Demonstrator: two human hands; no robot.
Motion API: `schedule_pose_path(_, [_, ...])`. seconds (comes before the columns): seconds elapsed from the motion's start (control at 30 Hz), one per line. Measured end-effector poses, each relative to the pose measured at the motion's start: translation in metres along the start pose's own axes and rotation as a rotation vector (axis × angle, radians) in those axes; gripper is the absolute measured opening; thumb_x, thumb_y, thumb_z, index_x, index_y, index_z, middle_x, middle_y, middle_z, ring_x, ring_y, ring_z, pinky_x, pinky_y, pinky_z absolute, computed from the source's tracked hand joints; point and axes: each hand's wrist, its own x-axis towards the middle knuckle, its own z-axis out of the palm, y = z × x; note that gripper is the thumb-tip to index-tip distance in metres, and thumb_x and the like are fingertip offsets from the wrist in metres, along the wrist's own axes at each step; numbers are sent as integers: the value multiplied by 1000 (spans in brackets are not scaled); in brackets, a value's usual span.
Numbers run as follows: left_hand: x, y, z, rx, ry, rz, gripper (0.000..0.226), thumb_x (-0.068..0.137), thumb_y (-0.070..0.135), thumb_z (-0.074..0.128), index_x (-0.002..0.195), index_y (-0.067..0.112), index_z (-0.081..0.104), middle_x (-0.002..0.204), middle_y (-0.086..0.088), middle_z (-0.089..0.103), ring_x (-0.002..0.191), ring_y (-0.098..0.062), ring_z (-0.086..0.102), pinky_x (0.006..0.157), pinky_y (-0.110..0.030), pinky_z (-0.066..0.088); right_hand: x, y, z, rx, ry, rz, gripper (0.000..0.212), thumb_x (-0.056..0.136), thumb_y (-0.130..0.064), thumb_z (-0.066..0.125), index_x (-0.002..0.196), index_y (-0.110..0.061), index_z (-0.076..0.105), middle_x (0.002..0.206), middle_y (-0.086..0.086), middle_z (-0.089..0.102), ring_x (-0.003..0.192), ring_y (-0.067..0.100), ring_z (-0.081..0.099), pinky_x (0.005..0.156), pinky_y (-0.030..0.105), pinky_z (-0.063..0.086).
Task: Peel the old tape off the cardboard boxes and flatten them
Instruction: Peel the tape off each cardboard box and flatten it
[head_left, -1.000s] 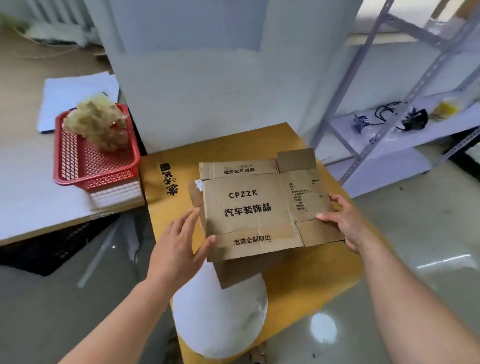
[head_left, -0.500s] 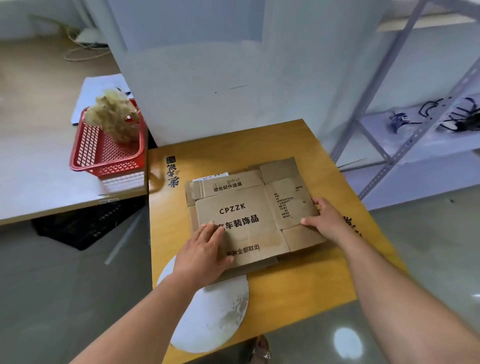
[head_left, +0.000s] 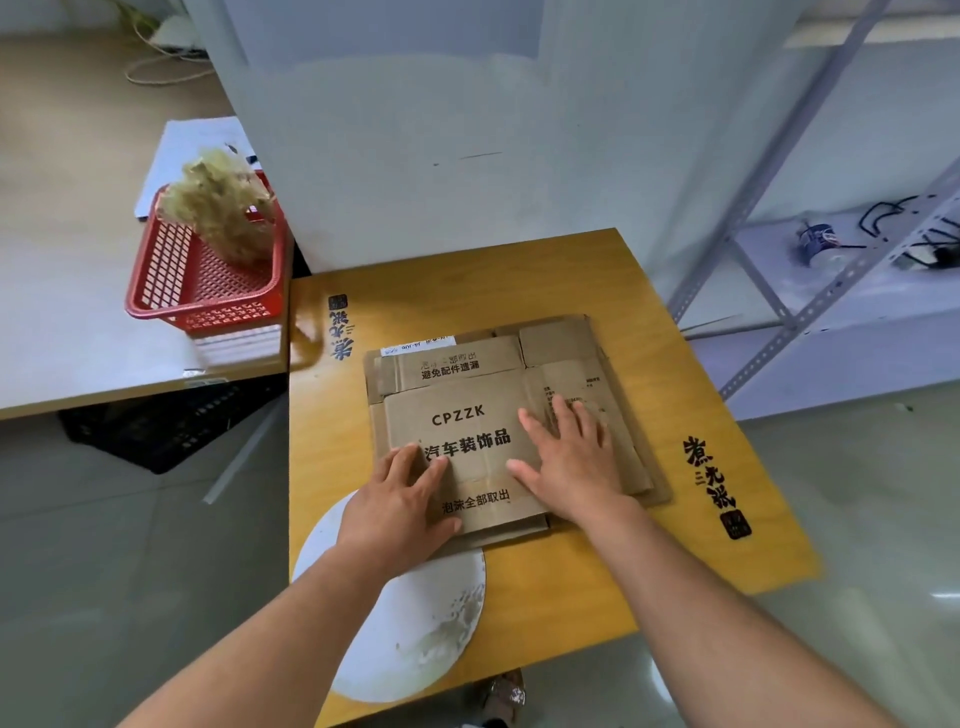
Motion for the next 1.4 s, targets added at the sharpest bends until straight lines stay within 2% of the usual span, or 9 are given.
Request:
schedule_pose_path(0.17, [1, -1, 0, 11, 1, 5, 81, 83, 72, 43, 150, 38, 12, 156, 1, 9, 142, -22, 8, 109, -34, 31, 1, 1, 3, -59, -22, 4, 72, 87, -71, 31, 148, -45, 4, 160, 3, -6, 145, 29, -10, 116, 53, -2])
schedule_pose_path(0.37, [4, -3, -5, -14, -17, 20, 78, 83, 69, 45, 149, 37, 19, 153, -1, 17, 138, -25, 17, 110, -36, 29, 4, -6, -6, -42, -55, 38, 75, 85, -69, 42, 148, -42, 12, 160, 4, 1, 146, 31, -2, 116, 52, 3])
schedule_pose_path(0.43, [6, -9, -9, -98, -4, 28, 72, 86, 65, 46, 148, 35, 24, 151, 4, 24, 136, -21, 23, 109, -34, 30, 6, -12, -12, -24, -53, 57, 75, 84, -63, 50, 147, -39, 18, 160, 5, 3, 146, 32, 0, 115, 51, 4])
schedule_pose_path(0.53, [2, -22, -20, -232, 40, 33, 67, 90, 60, 47, 148, 35, 26, 152, 7, 27, 136, -18, 25, 110, -31, 28, 4, -28, -20, -22, 36, 46, 68, 85, -44, 59, 144, -30, 30, 159, 6, 4, 145, 31, 4, 116, 48, 7])
schedule_pose_path(0.63, [-11, -41, -33, -273, 118, 50, 68, 91, 57, 48, 150, 32, 23, 155, 5, 25, 138, -18, 23, 113, -33, 26, -3, -56, -29, -27, 129, 14, 59, 88, -34, 56, 142, -24, 34, 158, 7, 10, 143, 30, 13, 115, 47, 16])
schedule_pose_path(0.8, [-41, -89, -54, -266, 240, -14, 69, 92, 55, 48, 151, 28, 23, 157, 2, 24, 141, -21, 24, 113, -36, 28, -15, -138, -45, -33, 241, -116, 45, 90, -30, 49, 133, -18, 43, 151, 9, 27, 136, 27, 27, 107, 39, 25])
schedule_pose_path(1.0, [-92, -189, -66, -262, 350, -164, 73, 92, 57, 46, 152, 26, 20, 157, 3, 23, 142, -17, 24, 111, -32, 26, -24, -263, -41, -101, 323, -356, 37, 90, -28, 48, 125, -17, 51, 129, 5, 48, 119, 25, 43, 99, 36, 33])
schedule_pose_path(1.1, [-121, -248, -69, -254, 392, -253, 73, 92, 57, 44, 152, 24, 20, 156, 2, 24, 141, -18, 25, 112, -32, 26, -23, -331, -33, -112, 328, -458, 35, 90, -31, 49, 123, -18, 54, 121, 3, 53, 113, 25, 47, 94, 35, 34])
schedule_pose_path(1.4, [-219, -388, -58, -211, 479, -562, 73, 93, 59, 40, 152, 22, 18, 154, 2, 28, 137, -16, 31, 108, -31, 28, -36, -512, -3, -164, 298, -768, 34, 93, -31, 45, 123, -18, 52, 121, 4, 54, 110, 24, 50, 91, 36, 34])
